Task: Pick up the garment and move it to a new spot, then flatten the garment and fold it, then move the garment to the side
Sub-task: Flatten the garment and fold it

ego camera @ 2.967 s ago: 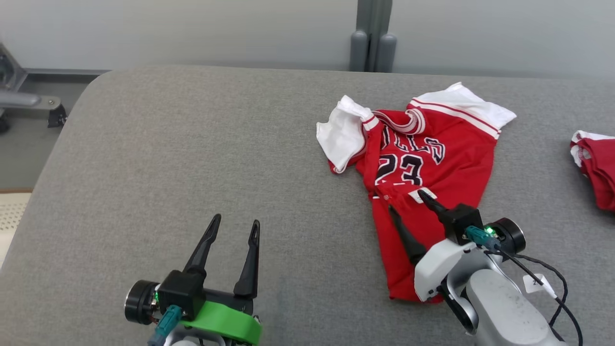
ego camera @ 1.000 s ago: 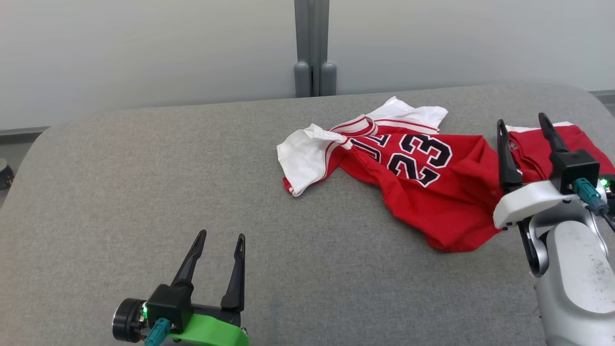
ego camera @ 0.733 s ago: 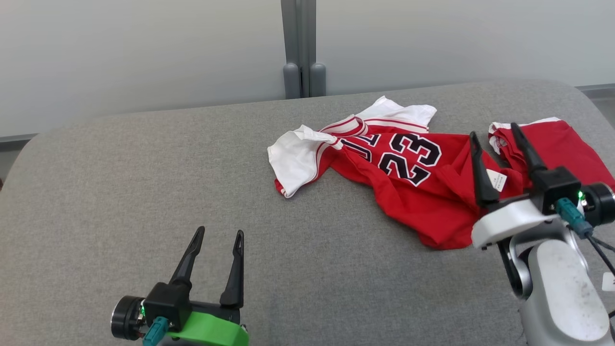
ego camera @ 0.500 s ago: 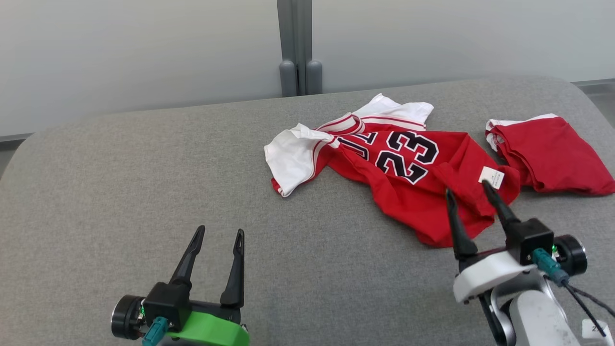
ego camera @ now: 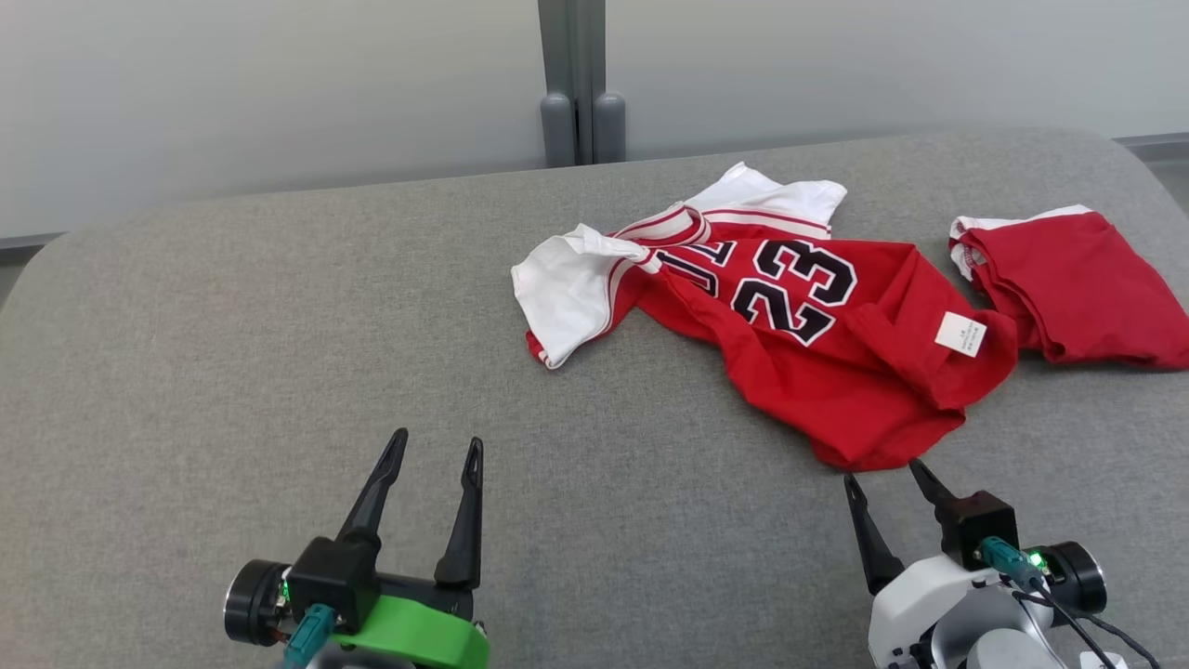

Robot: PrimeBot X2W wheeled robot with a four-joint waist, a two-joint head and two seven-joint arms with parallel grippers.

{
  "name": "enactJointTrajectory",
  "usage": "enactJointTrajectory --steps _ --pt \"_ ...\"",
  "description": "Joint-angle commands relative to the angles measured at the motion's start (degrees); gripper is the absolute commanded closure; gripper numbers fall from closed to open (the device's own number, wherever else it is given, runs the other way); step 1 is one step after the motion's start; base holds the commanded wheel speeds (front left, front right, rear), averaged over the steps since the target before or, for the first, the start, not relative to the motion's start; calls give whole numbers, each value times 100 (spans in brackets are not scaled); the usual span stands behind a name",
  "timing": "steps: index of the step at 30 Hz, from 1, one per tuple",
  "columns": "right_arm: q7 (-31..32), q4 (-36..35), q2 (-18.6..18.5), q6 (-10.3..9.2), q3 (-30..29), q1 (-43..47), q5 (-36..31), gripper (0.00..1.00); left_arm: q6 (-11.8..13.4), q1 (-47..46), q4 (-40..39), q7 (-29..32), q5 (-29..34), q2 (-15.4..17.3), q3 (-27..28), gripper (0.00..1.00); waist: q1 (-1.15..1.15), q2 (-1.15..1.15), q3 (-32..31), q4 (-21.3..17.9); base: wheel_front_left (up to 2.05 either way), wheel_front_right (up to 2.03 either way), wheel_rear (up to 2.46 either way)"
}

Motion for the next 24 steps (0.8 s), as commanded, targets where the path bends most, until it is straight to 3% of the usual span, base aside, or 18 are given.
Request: enactJointTrajectory --steps 1,8,16,17,18,24 --pt "39 136 3 -4 -25 -89 -26 0 -38 -66 6 -1 30 18 2 0 0 0 74 75 0 0 0" --pt "63 949 11 -5 -36 -585 140 0 -74 -171 38 0 -44 18 -58 0 0 0 279 291 0 0 0" --pt "-139 1926 8 -4 -472 -1268 80 0 -90 -327 57 0 -49 18 -97 0 0 0 412 498 0 0 0" --pt "-177 2018 10 -4 -468 -1338 15 33 -84 -325 58 0 -44 18 -89 0 0 0 413 500 0 0 0" --pt "-206 2076 10 -4 -445 -1393 -29 100 -76 -314 60 0 -43 18 -71 0 0 0 406 491 0 0 0" --pt "-317 2268 -4 -4 -149 -1510 -445 100 -23 -149 72 0 -75 18 21 0 0 0 257 248 0 0 0"
